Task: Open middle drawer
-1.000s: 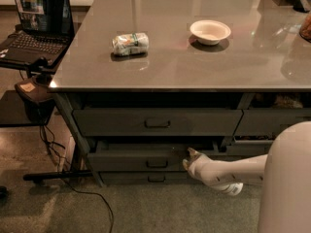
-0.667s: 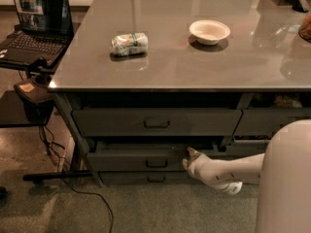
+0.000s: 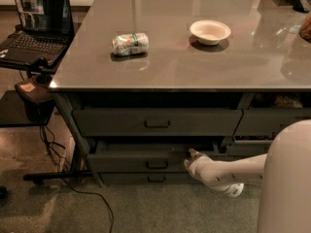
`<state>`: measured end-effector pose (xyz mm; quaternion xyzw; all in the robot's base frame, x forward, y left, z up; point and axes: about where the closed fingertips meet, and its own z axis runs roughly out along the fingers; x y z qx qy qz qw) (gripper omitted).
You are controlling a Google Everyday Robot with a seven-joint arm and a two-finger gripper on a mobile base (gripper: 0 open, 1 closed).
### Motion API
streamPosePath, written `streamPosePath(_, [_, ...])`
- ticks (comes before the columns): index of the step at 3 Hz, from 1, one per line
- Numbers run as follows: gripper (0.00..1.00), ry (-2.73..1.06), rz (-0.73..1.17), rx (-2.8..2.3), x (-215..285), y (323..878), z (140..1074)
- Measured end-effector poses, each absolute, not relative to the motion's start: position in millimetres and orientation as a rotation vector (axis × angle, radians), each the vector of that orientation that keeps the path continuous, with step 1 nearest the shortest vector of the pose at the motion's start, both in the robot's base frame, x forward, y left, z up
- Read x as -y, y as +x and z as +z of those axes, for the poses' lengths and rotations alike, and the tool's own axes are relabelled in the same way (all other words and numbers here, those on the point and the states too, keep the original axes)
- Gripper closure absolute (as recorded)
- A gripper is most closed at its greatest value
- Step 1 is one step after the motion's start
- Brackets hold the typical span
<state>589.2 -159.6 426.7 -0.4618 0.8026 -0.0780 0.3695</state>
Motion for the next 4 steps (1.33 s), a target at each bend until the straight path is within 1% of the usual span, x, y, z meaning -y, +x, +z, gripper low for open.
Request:
streamPosePath(2, [1.00,-1.199,-0.199,-2.060,159.3,586.4,425.1])
streamPosePath(4, [1.00,-1.200,-0.193,-2.079,161.0,570.4,425.6])
